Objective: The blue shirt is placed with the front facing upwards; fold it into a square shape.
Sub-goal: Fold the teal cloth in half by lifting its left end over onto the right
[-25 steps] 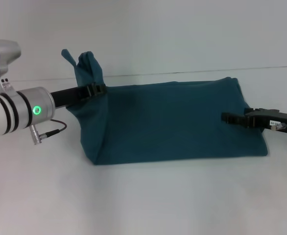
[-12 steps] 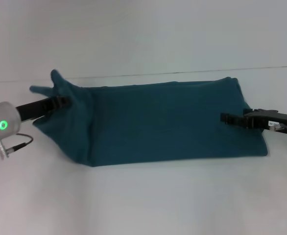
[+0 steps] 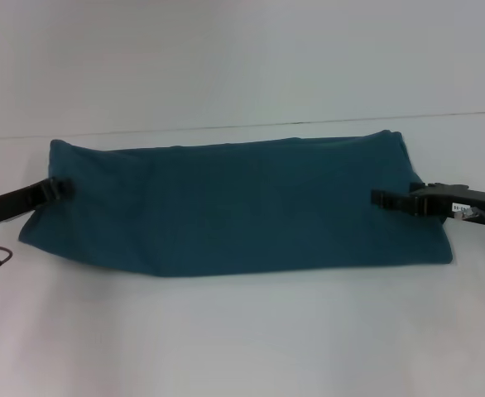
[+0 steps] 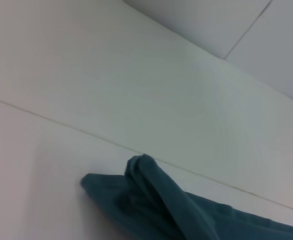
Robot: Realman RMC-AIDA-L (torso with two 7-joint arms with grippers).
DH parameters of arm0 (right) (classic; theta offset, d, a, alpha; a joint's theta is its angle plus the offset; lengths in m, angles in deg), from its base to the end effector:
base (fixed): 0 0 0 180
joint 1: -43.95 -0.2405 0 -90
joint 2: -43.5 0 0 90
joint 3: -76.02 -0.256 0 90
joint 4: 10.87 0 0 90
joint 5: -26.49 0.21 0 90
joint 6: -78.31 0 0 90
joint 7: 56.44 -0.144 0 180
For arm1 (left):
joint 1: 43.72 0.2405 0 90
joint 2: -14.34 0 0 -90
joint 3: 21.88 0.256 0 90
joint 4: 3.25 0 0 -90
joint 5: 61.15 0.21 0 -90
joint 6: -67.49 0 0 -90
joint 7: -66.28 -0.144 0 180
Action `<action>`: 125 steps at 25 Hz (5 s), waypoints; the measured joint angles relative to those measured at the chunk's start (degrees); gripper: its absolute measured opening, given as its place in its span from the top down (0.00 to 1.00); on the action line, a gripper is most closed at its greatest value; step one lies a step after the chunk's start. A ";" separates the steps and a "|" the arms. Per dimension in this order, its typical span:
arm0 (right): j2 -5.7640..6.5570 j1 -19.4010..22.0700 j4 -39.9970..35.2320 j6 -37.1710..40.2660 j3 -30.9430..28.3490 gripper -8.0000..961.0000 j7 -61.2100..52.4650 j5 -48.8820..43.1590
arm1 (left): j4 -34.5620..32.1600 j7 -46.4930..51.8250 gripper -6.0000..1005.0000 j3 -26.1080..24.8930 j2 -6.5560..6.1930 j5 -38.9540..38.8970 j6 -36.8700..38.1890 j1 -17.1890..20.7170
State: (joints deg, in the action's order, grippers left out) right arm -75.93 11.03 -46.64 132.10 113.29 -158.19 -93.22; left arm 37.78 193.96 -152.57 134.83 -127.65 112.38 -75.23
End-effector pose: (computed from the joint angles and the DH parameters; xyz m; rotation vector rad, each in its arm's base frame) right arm 0.3178 0.3922 0.0145 -2.1002 1.1521 0.4246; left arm -0.2983 0.4091 0.0147 -1.8349 -1.4671 -0.6037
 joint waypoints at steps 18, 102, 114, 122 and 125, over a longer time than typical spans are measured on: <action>0.00 -0.22 0.09 0.01 0.00 0.04 -0.29 0.28 | -1.70 -0.07 0.94 -0.11 -0.96 2.87 -2.46 0.80; 1.77 4.11 0.17 -3.33 -5.49 0.07 1.38 1.15 | -4.91 -2.52 0.93 20.85 4.14 -18.60 -2.82 -15.82; 1.81 4.28 0.17 -3.42 -6.26 0.08 1.81 1.14 | -6.16 -3.13 0.93 28.94 4.13 -25.53 -5.88 -16.50; 1.52 4.31 0.43 -3.67 -6.65 0.09 2.97 1.14 | -5.71 -3.23 0.93 31.40 4.13 -28.12 -6.20 -17.42; 1.43 4.34 0.64 -3.72 -6.87 0.09 3.22 1.14 | -5.39 -3.23 0.93 32.33 4.13 -28.83 -6.24 -17.89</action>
State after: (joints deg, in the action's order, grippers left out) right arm -74.50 15.37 -45.99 128.38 106.42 -154.97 -92.08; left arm 32.39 190.73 -120.24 138.96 -156.47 106.13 -93.12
